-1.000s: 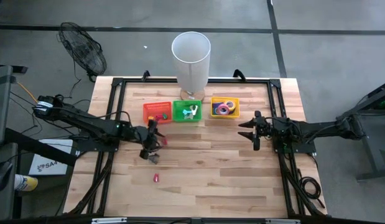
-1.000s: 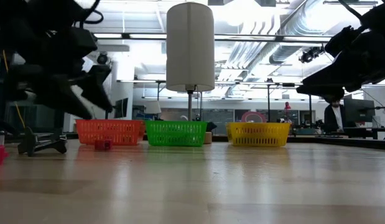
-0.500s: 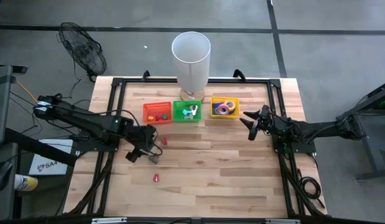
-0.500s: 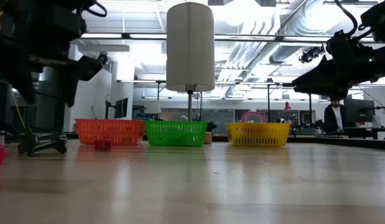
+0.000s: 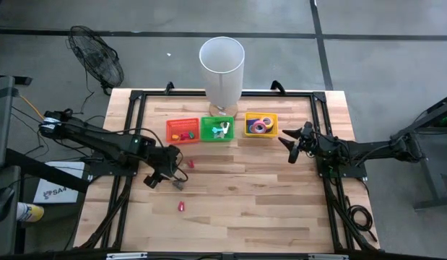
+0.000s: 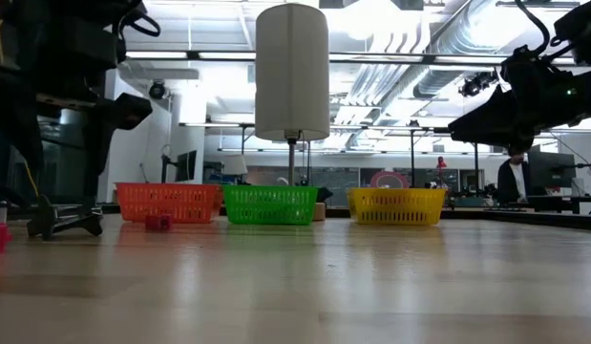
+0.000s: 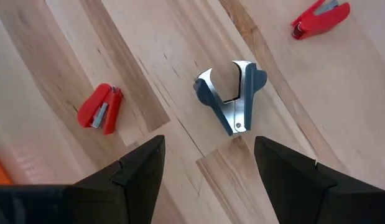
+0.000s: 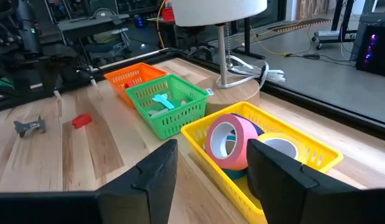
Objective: Pick and place Stapler, Stapler remover, tape
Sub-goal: Put the black staple remover into the green bin
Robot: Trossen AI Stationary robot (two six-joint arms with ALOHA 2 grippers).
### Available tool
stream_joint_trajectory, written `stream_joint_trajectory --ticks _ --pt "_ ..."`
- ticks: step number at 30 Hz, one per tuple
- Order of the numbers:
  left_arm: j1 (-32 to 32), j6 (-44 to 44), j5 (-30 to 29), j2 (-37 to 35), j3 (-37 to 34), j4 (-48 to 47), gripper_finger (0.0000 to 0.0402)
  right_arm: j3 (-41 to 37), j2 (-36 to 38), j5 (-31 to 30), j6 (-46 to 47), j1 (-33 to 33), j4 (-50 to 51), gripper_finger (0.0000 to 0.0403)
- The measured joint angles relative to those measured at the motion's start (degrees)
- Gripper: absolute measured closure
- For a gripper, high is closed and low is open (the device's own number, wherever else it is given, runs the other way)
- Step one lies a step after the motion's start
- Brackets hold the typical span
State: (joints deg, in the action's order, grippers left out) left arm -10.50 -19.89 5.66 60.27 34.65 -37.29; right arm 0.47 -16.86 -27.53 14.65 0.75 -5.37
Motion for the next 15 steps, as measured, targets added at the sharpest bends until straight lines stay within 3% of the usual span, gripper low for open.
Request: stream_joint_trajectory --ticks 15 --pt "0.0 -0.8 -0.2 0.0 -6.1 7.8 0.0152 0.0 0.0 0.0 -0.1 0.0 0.0 0.0219"
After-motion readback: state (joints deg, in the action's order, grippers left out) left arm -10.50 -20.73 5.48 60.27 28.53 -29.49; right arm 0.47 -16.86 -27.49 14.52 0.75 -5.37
